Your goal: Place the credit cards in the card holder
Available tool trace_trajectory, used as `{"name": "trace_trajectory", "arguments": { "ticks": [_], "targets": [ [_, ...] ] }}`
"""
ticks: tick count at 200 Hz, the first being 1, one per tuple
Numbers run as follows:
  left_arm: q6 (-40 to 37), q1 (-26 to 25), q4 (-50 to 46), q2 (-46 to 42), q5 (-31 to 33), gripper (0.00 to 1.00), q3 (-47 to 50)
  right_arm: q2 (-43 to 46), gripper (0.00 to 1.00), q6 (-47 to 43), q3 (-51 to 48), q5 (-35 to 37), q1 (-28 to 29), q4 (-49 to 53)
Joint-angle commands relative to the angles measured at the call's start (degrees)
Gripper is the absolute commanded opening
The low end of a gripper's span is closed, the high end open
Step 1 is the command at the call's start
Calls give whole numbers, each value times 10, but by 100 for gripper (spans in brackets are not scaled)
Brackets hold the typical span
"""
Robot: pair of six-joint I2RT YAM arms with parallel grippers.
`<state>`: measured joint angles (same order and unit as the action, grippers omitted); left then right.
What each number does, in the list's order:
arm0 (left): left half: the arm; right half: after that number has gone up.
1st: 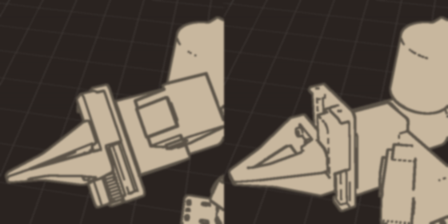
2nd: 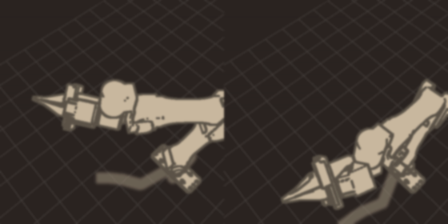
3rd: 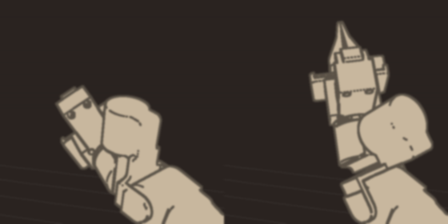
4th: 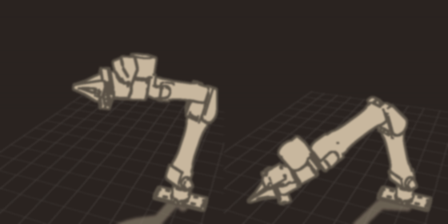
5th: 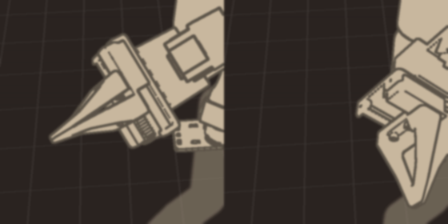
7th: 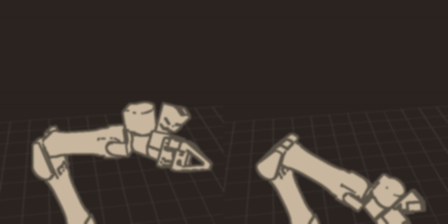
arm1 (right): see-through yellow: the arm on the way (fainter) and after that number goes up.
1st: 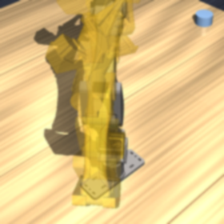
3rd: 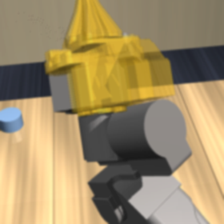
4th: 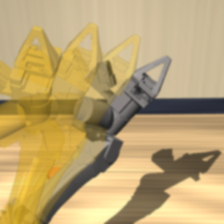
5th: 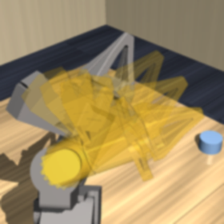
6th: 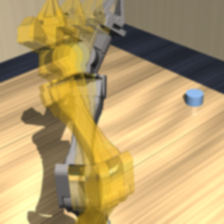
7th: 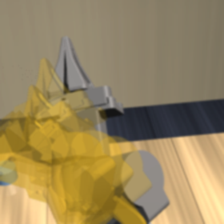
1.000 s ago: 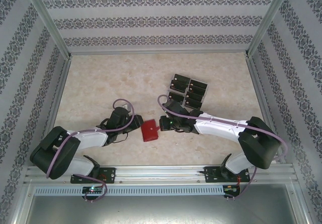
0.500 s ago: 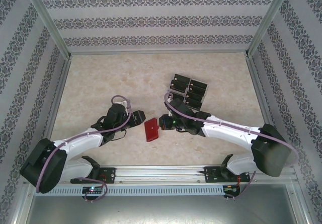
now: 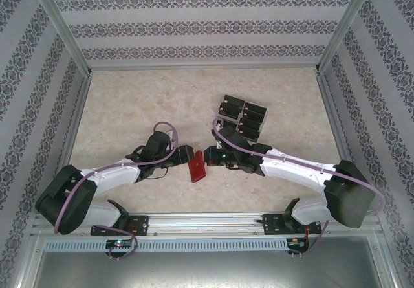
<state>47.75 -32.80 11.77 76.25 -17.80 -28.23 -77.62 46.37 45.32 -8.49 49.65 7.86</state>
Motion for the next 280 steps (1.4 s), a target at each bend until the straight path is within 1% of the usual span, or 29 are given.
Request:
{"name": "trace_trajectory", "arguments": {
  "ticks": [1, 53, 133, 170, 214, 280],
  "targets": [
    [-3, -13, 4, 2, -2, 67, -22, 11, 0, 7, 12, -6, 3, -7],
    [2, -23, 7, 6, 0, 68, -30, 17, 0, 10, 20, -11, 5, -12],
    [8, -41, 16, 54, 15, 68, -46, 15, 0, 11, 20, -10, 7, -12],
    [16, -41, 17, 36, 29, 67, -23, 23, 0, 9, 11, 0, 5, -5],
    [14, -41, -9, -3, 54, 67, -4, 33, 0, 10, -3, 4, -5, -4],
    [16, -41, -17, -21, 58, 66, 22, 41, 0, 12, -40, 14, -28, -1]
  ]
}}
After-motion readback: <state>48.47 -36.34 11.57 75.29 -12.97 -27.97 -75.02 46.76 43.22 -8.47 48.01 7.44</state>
